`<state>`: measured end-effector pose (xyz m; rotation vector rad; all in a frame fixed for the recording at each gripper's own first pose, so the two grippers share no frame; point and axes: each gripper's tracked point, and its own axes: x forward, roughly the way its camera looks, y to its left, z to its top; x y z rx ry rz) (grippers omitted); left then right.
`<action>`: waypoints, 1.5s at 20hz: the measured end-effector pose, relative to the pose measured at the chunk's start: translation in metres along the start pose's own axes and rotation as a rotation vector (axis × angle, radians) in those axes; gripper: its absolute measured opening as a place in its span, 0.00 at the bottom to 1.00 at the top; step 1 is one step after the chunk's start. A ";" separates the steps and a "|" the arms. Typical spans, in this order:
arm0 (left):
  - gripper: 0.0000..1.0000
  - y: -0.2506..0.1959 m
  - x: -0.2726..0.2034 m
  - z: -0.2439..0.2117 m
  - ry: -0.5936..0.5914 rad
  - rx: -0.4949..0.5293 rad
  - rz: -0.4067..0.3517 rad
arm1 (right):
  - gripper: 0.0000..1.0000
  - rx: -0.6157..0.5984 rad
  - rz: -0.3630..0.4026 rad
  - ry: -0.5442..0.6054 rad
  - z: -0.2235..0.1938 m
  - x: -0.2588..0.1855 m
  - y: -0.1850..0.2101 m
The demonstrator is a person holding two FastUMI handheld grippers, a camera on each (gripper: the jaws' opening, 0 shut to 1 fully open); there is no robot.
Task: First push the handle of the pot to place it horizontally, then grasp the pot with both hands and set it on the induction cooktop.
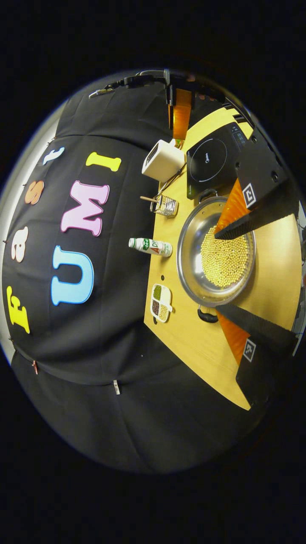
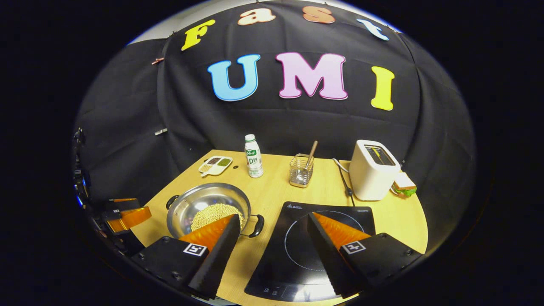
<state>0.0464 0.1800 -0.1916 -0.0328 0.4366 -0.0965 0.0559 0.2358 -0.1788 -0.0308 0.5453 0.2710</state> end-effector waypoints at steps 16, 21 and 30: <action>0.96 0.076 0.094 0.012 0.020 0.072 -0.051 | 0.99 0.130 0.023 0.236 -0.067 0.131 0.046; 0.95 0.081 0.130 -0.004 0.032 -0.001 -0.054 | 0.99 0.128 0.012 0.267 -0.085 0.153 0.050; 0.93 0.077 0.174 -0.028 0.076 0.004 -0.092 | 1.00 0.117 -0.001 0.327 -0.118 0.165 0.052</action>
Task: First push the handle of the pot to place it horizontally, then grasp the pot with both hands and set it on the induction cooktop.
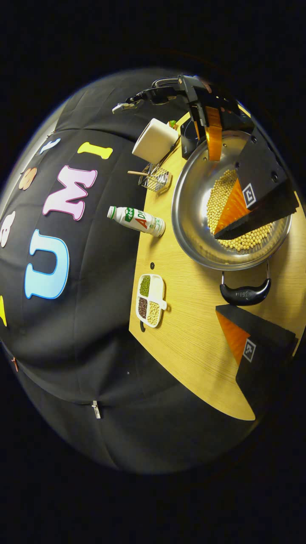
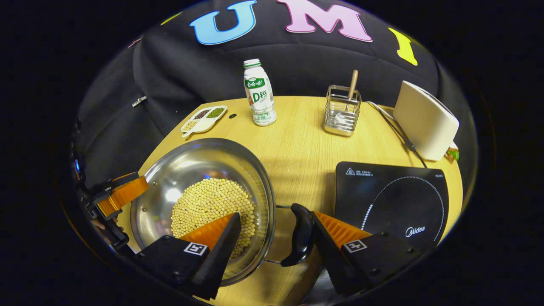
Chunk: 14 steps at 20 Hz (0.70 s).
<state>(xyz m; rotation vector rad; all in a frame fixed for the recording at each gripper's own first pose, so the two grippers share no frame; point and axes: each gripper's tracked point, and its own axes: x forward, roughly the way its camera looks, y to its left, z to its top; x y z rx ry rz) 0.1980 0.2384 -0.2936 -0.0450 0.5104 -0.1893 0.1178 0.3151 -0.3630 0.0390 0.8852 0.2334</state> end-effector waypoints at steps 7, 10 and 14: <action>0.87 0.009 0.013 -0.030 0.101 -0.048 -0.026 | 0.83 -0.010 -0.013 0.002 0.003 0.013 -0.007; 0.73 0.009 0.015 -0.035 0.121 -0.063 -0.032 | 0.72 -0.022 -0.010 0.019 -0.003 0.018 -0.006; 0.70 0.013 0.014 -0.040 0.146 -0.056 -0.039 | 0.72 -0.054 -0.008 0.035 -0.011 0.022 -0.003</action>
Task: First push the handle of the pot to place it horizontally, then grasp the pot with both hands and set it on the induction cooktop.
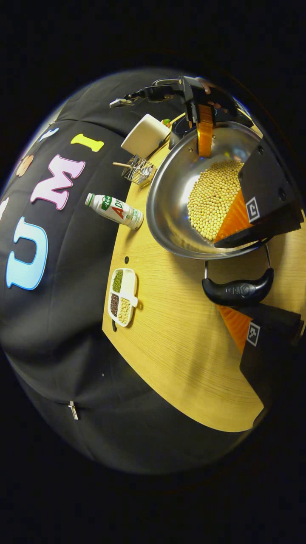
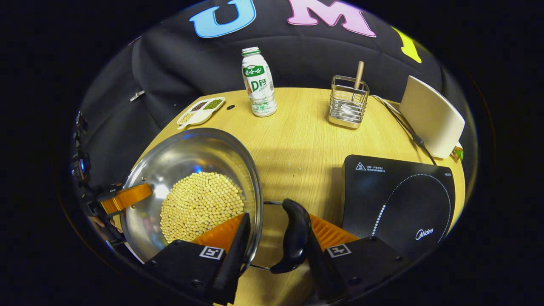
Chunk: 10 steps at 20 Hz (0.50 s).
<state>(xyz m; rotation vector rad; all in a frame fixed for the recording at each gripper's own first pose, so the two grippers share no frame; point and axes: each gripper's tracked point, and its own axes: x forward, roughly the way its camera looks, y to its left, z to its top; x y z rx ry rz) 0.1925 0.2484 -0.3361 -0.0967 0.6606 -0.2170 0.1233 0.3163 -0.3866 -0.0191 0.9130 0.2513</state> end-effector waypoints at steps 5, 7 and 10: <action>0.70 0.006 -0.001 -0.003 0.025 0.021 -0.006 | 0.65 0.066 -0.026 0.047 -0.008 0.000 0.004; 0.69 0.007 -0.002 -0.004 0.029 0.022 -0.001 | 0.69 0.073 -0.033 0.050 -0.010 -0.001 0.005; 0.68 0.008 -0.003 -0.002 0.025 0.011 0.002 | 0.66 0.107 -0.043 0.044 -0.011 -0.003 0.006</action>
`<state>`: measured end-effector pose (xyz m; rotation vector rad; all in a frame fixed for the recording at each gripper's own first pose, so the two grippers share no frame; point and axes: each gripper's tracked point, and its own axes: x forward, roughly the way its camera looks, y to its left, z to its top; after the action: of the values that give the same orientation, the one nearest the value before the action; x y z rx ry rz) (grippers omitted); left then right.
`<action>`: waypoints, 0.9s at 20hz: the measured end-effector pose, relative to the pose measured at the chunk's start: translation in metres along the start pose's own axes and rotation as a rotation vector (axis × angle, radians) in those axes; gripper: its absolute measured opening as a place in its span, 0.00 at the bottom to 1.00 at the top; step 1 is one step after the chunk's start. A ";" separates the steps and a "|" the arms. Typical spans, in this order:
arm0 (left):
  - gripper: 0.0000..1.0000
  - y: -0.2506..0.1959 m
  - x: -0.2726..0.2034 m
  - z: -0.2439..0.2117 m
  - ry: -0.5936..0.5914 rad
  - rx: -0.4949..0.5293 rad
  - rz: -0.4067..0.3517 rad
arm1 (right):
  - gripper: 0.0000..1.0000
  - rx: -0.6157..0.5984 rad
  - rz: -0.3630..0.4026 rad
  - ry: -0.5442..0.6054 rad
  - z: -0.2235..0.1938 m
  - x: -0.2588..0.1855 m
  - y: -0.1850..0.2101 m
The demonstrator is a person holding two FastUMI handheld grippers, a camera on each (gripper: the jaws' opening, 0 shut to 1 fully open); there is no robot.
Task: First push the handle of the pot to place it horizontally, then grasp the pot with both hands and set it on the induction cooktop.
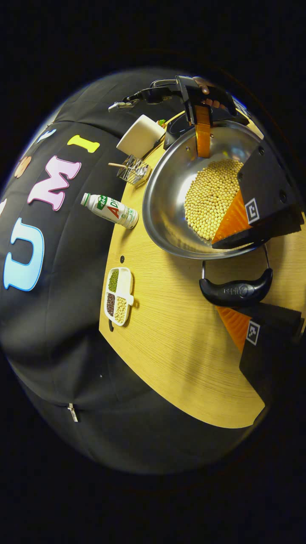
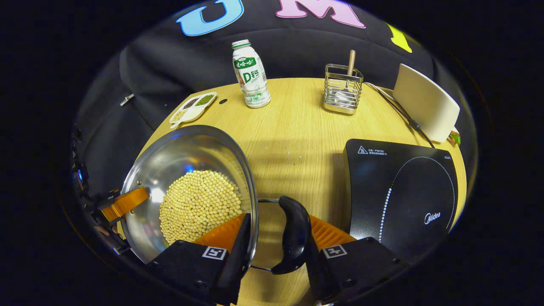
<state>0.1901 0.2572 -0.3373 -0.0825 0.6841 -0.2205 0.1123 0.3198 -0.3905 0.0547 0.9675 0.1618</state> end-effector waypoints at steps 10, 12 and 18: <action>0.59 0.000 -0.013 -0.009 -0.012 -0.069 0.043 | 0.60 0.016 0.003 -0.102 -0.002 -0.022 0.001; 0.59 -0.005 -0.018 -0.006 -0.023 -0.067 0.046 | 0.60 0.013 0.012 -0.108 0.000 -0.029 0.000; 0.58 -0.032 -0.037 0.017 -0.049 -0.017 0.051 | 0.60 0.025 0.018 -0.123 0.015 -0.057 -0.017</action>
<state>0.1673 0.2343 -0.2965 -0.0869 0.6392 -0.1633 0.0946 0.2944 -0.3374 0.0952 0.8465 0.1612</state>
